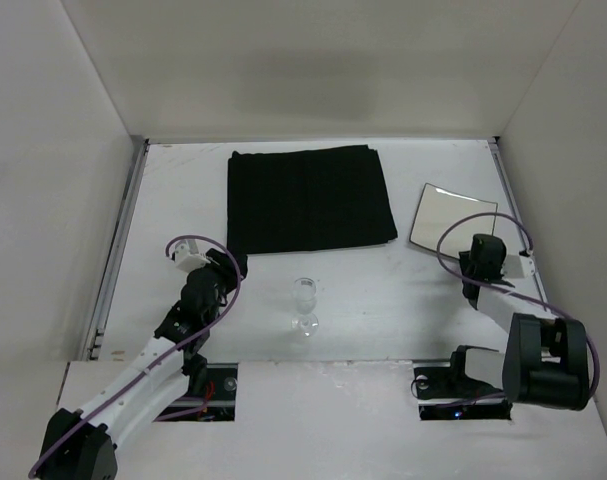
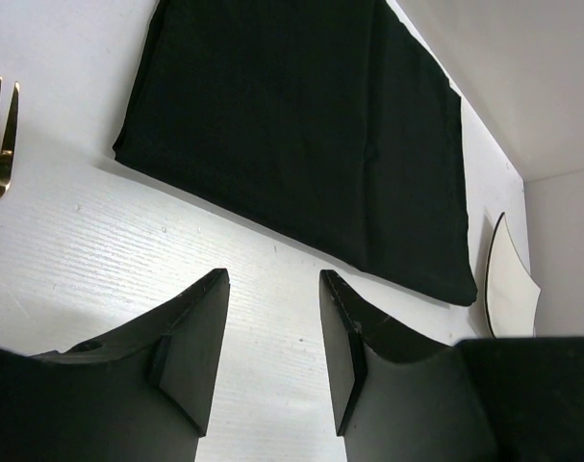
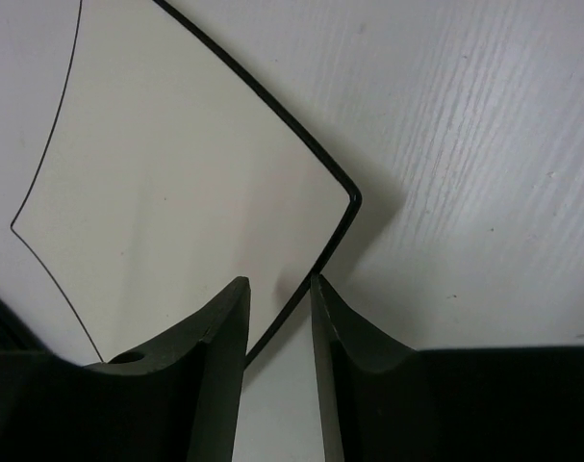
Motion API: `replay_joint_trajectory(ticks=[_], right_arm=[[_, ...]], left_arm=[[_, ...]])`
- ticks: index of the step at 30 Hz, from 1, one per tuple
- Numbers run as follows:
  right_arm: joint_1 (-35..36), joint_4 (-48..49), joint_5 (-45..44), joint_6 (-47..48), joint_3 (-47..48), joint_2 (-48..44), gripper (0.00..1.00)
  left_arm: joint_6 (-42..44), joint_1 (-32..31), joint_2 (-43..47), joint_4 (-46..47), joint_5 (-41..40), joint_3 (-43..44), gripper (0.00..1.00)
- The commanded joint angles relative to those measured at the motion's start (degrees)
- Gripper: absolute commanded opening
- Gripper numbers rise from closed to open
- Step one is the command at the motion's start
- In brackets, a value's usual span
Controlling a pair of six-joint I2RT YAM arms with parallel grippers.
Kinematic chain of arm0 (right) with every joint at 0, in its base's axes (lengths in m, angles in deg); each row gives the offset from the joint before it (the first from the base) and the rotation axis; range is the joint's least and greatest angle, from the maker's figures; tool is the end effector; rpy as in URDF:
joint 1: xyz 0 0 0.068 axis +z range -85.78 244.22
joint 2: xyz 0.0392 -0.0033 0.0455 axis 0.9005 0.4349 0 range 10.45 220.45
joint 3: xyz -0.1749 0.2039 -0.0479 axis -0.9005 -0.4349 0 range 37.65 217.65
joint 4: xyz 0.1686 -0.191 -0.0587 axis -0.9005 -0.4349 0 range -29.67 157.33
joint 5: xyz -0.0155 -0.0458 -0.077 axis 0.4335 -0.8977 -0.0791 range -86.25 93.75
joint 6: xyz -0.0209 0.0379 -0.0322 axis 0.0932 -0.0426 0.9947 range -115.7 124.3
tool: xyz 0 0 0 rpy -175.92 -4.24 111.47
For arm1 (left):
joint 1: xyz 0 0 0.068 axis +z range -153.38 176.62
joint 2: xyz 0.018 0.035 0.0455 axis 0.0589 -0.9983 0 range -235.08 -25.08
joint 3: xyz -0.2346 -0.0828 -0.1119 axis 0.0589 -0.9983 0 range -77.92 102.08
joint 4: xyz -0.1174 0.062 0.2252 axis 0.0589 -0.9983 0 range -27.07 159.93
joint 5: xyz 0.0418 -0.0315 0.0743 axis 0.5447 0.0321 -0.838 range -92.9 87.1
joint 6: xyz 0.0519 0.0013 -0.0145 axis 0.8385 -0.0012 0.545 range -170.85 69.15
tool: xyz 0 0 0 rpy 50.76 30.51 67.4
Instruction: Set the dinner table for one person
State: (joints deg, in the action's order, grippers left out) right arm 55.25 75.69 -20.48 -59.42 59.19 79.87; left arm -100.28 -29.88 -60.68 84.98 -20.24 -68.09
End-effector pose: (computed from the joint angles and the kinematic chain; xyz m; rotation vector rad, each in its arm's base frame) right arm 0.2131 -0.0485 0.1513 1.4693 1.6247 0.0569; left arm 0.1462 -0.0611 0.1946 -0.5767 1.7074 -0.6963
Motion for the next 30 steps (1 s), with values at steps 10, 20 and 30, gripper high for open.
replay_joint_trajectory(ticks=[10, 20, 30], right_arm=[[-4.3, 15.5, 1.5, -8.5, -6.2, 1.3, 0.47], [-5.0, 18.1, -3.1, -13.7, -3.3, 7.1, 0.32], [-2.4, 22.6, -2.8, -13.0, -9.1, 3.6, 0.04]], left_arm=[[-0.7, 0.5, -1.3, 3.8, 0.7, -0.8, 0.4], [-0.7, 0.6, -2.9, 5.1, 1.2, -0.9, 0.4], [-0.8, 0.6, -3.0, 5.2, 1.3, -1.0, 0.4]])
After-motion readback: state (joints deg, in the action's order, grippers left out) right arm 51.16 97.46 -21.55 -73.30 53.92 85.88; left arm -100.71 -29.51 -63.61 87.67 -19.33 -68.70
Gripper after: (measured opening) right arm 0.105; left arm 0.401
